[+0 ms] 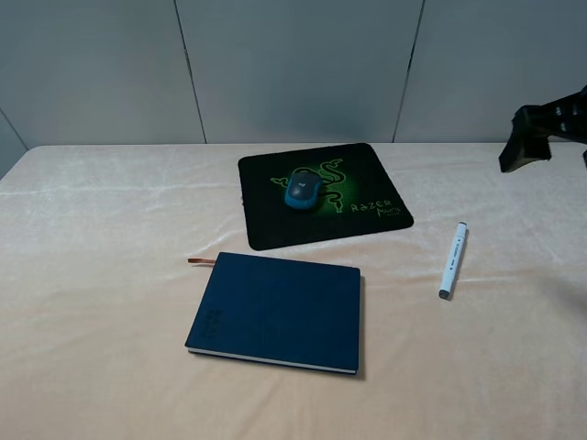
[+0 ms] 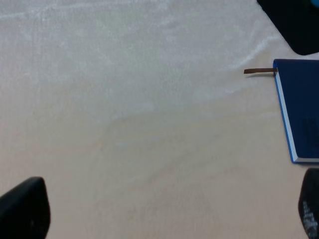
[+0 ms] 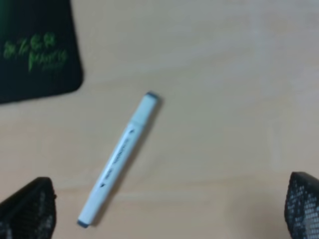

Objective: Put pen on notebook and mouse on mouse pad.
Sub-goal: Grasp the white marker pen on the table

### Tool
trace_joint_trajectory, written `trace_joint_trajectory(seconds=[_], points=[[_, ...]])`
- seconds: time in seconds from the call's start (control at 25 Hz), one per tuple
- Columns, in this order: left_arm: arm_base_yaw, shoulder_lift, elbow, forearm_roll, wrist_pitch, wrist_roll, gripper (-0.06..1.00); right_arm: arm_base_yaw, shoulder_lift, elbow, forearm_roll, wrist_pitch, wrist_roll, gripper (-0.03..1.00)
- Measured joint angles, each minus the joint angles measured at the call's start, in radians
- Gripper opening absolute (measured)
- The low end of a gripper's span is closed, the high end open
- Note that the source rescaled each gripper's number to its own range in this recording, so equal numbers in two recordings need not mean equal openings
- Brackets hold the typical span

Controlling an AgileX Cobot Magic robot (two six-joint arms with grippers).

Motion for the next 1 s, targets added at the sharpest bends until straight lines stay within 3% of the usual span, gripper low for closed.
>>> trace_joint_trajectory(seconds=[0.28, 0.52, 1.0], points=[[0.0, 0.0, 0.0, 0.0, 0.0, 0.0, 1.0, 0.114, 0.154, 0.0, 0.002, -0.001, 0.086, 1.0], [0.0, 0.0, 0.0, 0.0, 0.0, 0.0, 1.0, 0.116, 0.288, 0.0, -0.01, -0.02, 0.145, 1.0], [0.0, 0.0, 0.0, 0.0, 0.0, 0.0, 1.0, 0.116, 0.415, -0.005, -0.013, -0.115, 0.16, 1.0]])
